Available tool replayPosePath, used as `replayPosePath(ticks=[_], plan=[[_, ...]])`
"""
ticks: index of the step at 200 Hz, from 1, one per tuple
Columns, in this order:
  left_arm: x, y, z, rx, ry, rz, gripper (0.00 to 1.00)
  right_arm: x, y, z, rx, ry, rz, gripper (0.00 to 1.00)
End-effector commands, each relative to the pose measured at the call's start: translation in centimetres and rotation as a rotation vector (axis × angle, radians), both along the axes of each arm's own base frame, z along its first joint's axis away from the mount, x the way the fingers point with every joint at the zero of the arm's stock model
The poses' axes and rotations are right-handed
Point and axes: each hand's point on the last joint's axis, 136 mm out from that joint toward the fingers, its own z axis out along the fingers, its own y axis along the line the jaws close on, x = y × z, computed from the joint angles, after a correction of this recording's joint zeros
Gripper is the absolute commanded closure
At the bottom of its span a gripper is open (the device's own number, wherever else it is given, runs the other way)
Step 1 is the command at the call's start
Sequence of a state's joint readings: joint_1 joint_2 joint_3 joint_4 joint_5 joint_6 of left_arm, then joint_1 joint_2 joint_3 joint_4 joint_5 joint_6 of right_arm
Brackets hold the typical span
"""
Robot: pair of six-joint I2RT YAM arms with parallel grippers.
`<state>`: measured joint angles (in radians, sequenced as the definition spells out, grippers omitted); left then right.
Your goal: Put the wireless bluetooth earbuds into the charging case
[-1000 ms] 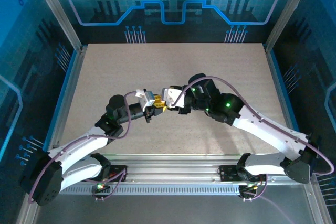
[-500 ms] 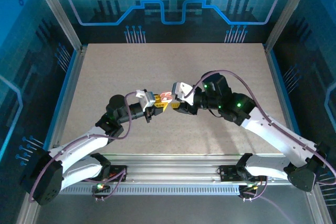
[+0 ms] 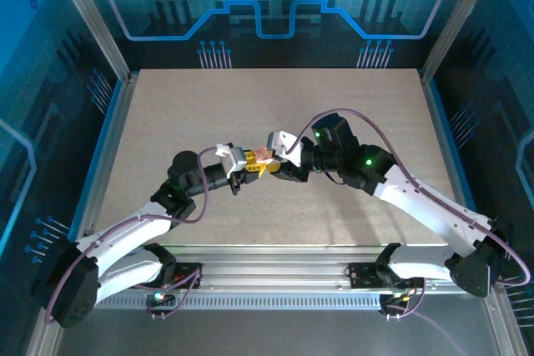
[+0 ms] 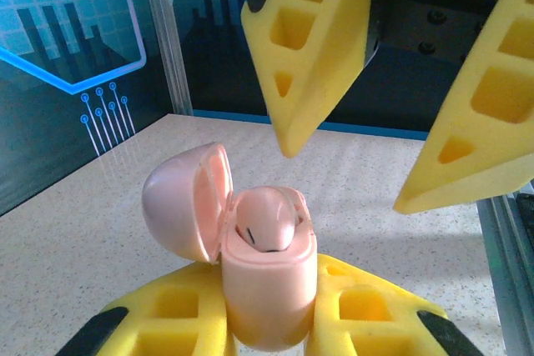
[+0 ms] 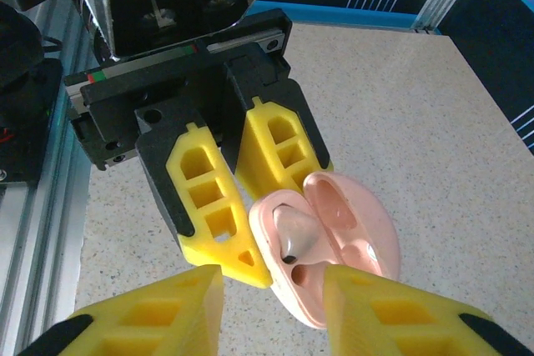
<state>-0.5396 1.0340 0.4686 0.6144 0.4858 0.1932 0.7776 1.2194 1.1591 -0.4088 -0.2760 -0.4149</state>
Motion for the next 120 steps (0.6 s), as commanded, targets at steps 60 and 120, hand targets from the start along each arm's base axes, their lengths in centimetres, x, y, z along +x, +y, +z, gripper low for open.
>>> replayPosePath(ticks=[60, 120], plan=[[-0.76, -0.20, 1.10, -0.004, -0.050, -0.031, 0.88, 0.14, 1.25, 0.88, 0.038, -0.006, 0.060, 0.67], [-0.72, -0.25, 1.19, -0.001, -0.053, -0.032, 0.88, -0.42, 1.13, 0.18, -0.038, -0.034, 0.091, 0.68]])
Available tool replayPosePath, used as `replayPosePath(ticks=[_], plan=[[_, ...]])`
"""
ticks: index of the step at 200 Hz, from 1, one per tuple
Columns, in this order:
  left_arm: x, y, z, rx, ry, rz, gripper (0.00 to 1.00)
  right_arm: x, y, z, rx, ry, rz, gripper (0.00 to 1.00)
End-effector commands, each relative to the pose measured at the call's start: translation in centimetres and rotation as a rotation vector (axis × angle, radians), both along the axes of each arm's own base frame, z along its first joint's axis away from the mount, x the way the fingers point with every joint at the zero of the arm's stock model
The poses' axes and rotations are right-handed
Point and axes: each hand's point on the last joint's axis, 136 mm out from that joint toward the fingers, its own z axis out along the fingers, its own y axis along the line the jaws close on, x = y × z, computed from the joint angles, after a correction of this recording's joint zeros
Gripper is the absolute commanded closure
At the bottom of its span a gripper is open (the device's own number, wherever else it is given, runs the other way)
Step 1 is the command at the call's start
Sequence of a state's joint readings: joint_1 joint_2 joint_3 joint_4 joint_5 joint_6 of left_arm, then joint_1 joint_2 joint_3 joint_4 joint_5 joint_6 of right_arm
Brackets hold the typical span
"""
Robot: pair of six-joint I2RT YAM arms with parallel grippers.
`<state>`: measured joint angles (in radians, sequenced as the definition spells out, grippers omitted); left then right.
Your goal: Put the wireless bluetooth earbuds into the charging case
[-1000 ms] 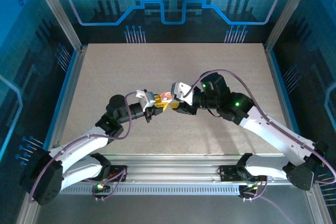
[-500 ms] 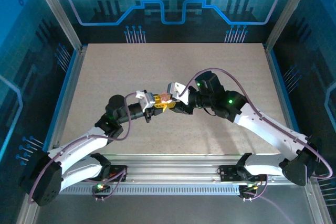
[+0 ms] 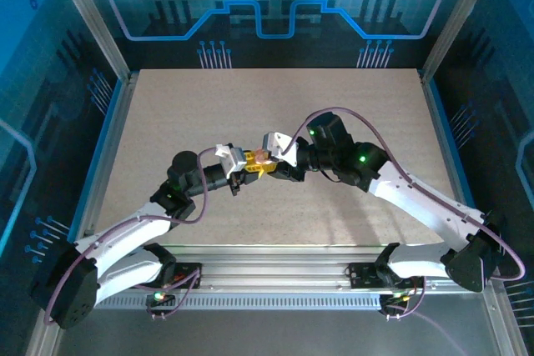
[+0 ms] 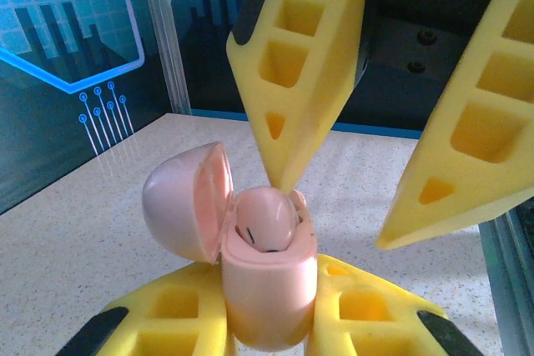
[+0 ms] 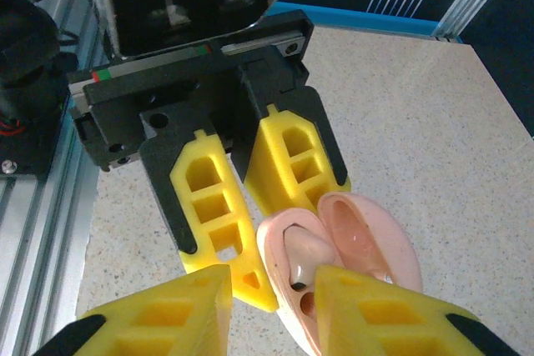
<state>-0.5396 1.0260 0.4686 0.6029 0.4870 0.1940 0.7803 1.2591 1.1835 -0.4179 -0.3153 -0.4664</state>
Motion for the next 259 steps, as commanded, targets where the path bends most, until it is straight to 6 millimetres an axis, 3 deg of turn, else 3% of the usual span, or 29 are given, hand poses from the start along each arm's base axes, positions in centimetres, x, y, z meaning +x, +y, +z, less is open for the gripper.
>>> replayPosePath(ticks=[1, 32, 73, 93, 119, 150, 179, 231, 259], plan=[[-0.6, -0.3, 1.2, -0.004, -0.056, -0.032, 0.88, -0.2, 0.2, 0.5, -0.022, -0.025, 0.027, 0.67], [-0.1, -0.1, 0.7, -0.002, -0.039, -0.004, 0.87, 1.0, -0.6, 1.5, 0.032, -0.002, -0.047, 0.67], [1.3, 0.6, -1.3, -0.001, 0.023, 0.091, 0.87, 4.0, -4.2, 1.2, 0.082, 0.154, -0.277, 0.64], [1.9, 1.0, -2.7, 0.010, 0.057, 0.133, 0.87, 5.1, -6.5, -0.1, 0.071, 0.257, -0.358, 0.62], [2.1, 1.2, -4.0, 0.026, 0.083, 0.149, 0.87, 5.0, -8.7, -2.2, -0.053, 0.302, -0.348, 0.60], [2.5, 1.7, -5.5, 0.038, 0.141, 0.193, 0.87, 6.9, -11.1, -3.8, -0.157, 0.424, -0.460, 0.58], [2.2, 1.9, -6.8, 0.047, 0.161, 0.196, 0.87, 6.9, -11.8, -6.1, -0.314, 0.460, -0.395, 0.58], [1.7, 2.7, -7.9, 0.079, 0.171, 0.219, 0.87, 7.1, -12.6, -9.9, -0.514, 0.151, -0.069, 0.58], [1.7, 3.3, -8.6, 0.086, 0.177, 0.252, 0.87, 7.9, -12.8, -12.4, -0.592, 0.077, 0.043, 0.56]])
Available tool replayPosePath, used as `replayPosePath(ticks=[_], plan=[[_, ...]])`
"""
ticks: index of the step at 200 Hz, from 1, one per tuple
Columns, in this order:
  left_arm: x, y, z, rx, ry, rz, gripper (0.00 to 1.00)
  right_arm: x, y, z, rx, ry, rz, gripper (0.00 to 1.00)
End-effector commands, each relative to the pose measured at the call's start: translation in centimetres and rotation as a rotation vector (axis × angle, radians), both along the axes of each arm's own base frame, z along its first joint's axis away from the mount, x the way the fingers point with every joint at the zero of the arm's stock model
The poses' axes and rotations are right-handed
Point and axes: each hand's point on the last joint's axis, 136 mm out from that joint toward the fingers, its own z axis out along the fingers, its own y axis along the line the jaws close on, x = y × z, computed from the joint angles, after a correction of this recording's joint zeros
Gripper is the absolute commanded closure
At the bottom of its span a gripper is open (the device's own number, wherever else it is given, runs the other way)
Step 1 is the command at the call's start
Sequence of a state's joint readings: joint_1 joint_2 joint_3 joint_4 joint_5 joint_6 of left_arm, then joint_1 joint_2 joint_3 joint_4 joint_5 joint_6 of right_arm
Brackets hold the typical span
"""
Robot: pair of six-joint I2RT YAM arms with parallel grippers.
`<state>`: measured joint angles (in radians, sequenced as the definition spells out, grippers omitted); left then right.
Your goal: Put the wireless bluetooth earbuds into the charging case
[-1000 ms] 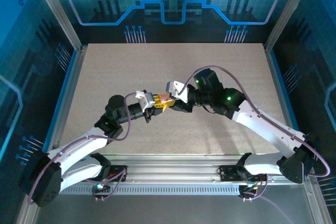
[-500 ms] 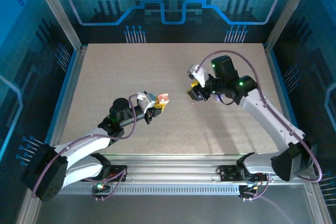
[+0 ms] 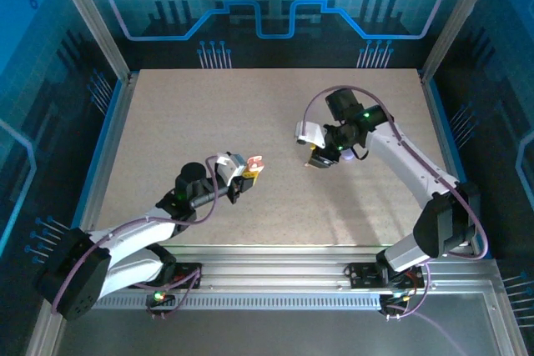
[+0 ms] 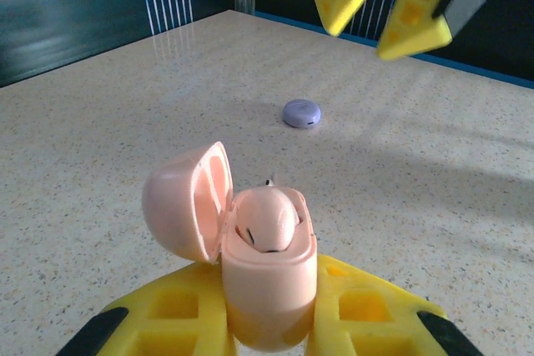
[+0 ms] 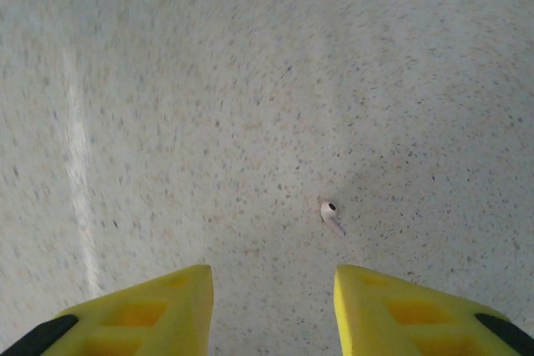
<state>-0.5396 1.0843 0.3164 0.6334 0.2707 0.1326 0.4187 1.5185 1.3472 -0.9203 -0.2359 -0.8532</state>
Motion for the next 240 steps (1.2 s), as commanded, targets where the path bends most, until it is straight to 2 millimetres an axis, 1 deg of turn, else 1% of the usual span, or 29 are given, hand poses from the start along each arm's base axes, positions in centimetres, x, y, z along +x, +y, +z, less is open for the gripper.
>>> replayPosePath(ticks=[1, 38, 48, 61, 77, 92, 124, 168, 209, 240], plan=[[-0.2, 0.6, -0.3, 0.007, -0.015, 0.029, 0.87, 0.7, -0.4, -2.1, -0.089, -0.074, 0.202, 0.56], [-0.4, 1.0, -1.2, 0.025, 0.003, 0.043, 0.87, 2.6, -0.4, -5.2, -0.204, -0.055, 0.332, 0.59], [-0.4, 1.2, -1.3, 0.032, 0.002, 0.050, 0.87, 3.0, -0.4, -6.4, -0.247, -0.057, 0.379, 0.60], [-0.2, 1.4, -1.5, 0.043, 0.000, 0.062, 0.87, 3.9, -0.5, -8.0, -0.319, -0.088, 0.432, 0.61], [-0.1, 1.5, -1.5, 0.049, -0.002, 0.072, 0.88, 4.4, -0.3, -9.2, -0.347, -0.116, 0.483, 0.61], [-0.1, 1.7, -1.7, 0.054, 0.000, 0.082, 0.88, 4.9, 0.3, -9.8, -0.345, -0.137, 0.515, 0.61], [0.0, 2.0, -1.7, 0.058, -0.001, 0.090, 0.88, 4.9, 1.1, -11.3, -0.360, -0.147, 0.583, 0.61], [0.1, 2.1, -1.4, 0.053, -0.006, 0.097, 0.88, 5.8, 1.0, -12.6, -0.375, -0.124, 0.589, 0.62], [0.3, 2.3, -1.3, 0.051, -0.005, 0.105, 0.88, 5.9, 0.8, -14.1, -0.383, -0.084, 0.606, 0.64], [0.4, 2.3, -1.3, 0.051, -0.001, 0.105, 0.88, 6.2, 0.5, -14.6, -0.389, -0.064, 0.603, 0.65]])
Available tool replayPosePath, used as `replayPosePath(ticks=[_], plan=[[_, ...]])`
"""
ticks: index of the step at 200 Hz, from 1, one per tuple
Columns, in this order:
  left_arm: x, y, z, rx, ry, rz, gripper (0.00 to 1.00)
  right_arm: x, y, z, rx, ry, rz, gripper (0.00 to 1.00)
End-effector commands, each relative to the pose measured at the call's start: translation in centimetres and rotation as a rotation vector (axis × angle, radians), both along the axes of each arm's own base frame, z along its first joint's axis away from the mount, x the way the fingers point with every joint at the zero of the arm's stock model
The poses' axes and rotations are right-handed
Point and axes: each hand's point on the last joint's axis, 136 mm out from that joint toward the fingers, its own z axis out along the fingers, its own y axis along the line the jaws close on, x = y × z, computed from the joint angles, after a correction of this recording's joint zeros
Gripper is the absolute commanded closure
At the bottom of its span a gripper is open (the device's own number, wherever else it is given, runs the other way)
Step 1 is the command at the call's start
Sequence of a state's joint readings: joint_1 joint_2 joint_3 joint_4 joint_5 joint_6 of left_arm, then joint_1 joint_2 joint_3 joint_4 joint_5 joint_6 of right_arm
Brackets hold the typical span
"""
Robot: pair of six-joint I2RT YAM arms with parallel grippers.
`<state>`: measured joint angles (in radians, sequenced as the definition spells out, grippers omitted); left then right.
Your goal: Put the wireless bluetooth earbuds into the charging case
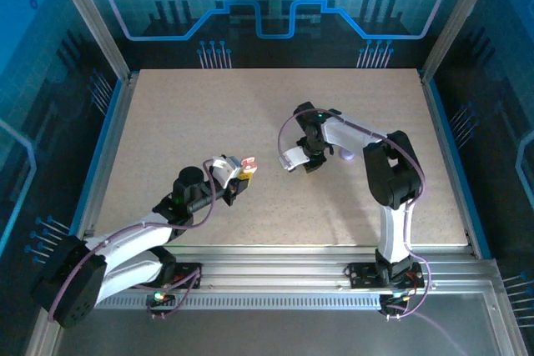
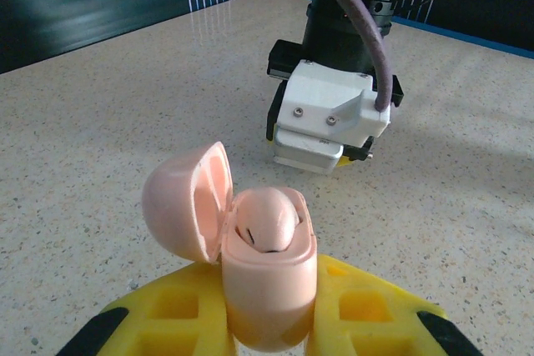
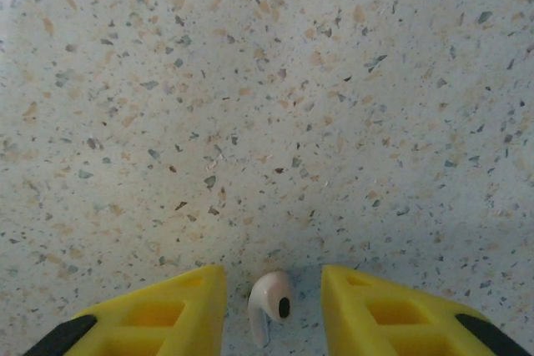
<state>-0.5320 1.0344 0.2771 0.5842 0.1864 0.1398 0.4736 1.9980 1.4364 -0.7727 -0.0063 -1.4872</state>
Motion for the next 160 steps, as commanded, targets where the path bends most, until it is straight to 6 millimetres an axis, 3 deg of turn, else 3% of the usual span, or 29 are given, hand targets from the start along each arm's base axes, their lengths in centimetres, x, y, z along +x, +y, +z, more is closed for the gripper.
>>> replayPosePath(ticks=[1, 160], plan=[[0.2, 0.5, 0.1, 0.011, -0.018, 0.016, 0.88, 0.5, -0.3, -0.2, -0.009, 0.015, 0.010, 0.65], [0.8, 0.4, -0.2, 0.008, 0.006, 0.014, 0.88, 1.0, -2.1, -2.1, -0.058, 0.071, -0.021, 0.73]])
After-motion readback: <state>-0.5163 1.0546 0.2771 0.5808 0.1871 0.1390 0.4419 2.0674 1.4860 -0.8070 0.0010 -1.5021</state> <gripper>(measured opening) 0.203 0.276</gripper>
